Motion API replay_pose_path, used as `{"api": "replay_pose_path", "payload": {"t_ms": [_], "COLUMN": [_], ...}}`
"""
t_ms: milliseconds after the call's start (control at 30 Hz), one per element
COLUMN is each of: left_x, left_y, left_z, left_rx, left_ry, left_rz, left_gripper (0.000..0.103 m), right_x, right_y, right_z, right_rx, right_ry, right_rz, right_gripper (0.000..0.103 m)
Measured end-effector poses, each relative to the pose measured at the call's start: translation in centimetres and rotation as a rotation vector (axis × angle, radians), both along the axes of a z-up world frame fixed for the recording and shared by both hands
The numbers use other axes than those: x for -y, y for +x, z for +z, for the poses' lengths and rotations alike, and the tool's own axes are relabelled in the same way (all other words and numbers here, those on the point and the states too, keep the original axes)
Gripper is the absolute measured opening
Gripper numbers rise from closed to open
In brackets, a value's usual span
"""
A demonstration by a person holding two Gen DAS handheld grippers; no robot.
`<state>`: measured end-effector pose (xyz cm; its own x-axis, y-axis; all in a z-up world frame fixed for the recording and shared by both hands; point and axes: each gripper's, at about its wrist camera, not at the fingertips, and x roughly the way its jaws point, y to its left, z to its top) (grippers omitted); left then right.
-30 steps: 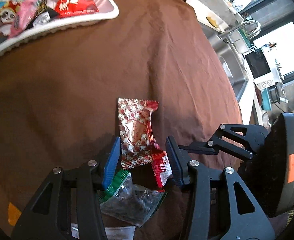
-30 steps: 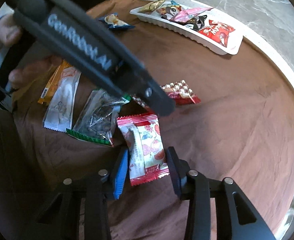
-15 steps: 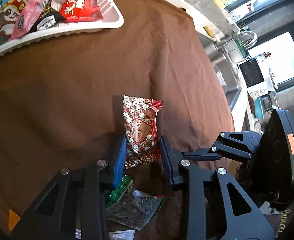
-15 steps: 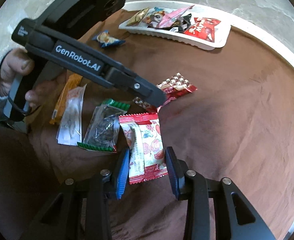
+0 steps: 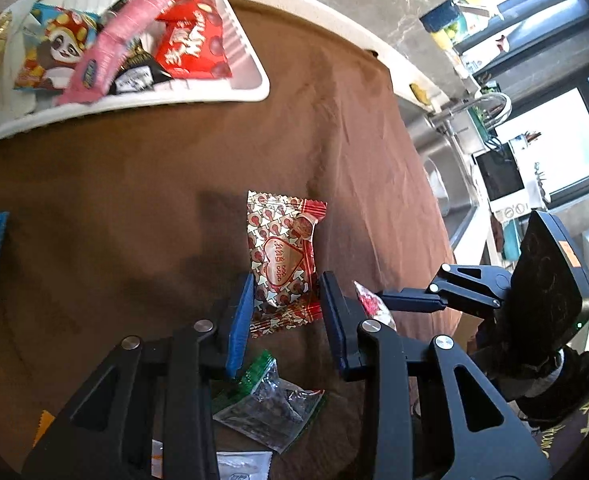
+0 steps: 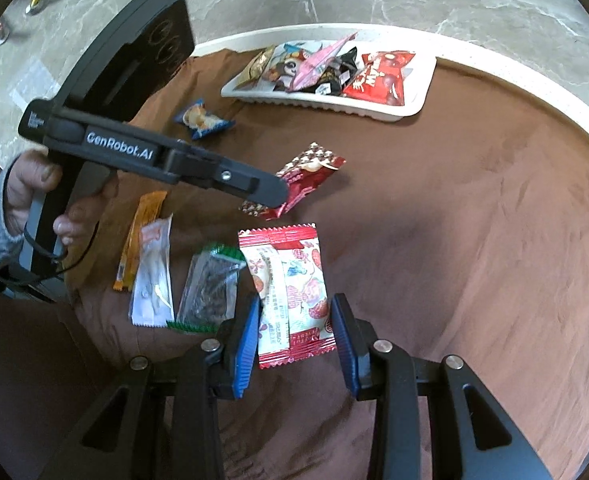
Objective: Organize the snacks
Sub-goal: 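Grasp the heart-print packet with the left tool while the right tool grasps the red-white candy packet, then carry both packets into the white tray and open both tools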
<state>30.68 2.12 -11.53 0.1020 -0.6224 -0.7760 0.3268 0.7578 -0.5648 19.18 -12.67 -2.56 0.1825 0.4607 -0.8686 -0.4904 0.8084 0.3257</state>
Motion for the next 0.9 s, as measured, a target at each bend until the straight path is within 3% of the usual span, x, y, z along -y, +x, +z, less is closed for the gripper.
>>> {"api": "replay_pose_path", "payload": {"t_ms": [533, 900], "left_x": [-6.6, -12.1], "left_y": [2.7, 7.3], "left_z": [3.6, 5.5], "left_rx": [0.060, 0.102], "left_ry": [-0.020, -0.010], "left_rz": [0.146, 0.262], "left_gripper": [0.031, 0.031], "right_x": [0.2, -1.1], "right_y": [5.8, 11.1], "right_z": [1.3, 1.4], "right_rx": [-0.011, -0.014], "right_ry": [0.094, 0.130], "right_rz": [-0.079, -0.109], "right_gripper": [0.038, 0.038]}}
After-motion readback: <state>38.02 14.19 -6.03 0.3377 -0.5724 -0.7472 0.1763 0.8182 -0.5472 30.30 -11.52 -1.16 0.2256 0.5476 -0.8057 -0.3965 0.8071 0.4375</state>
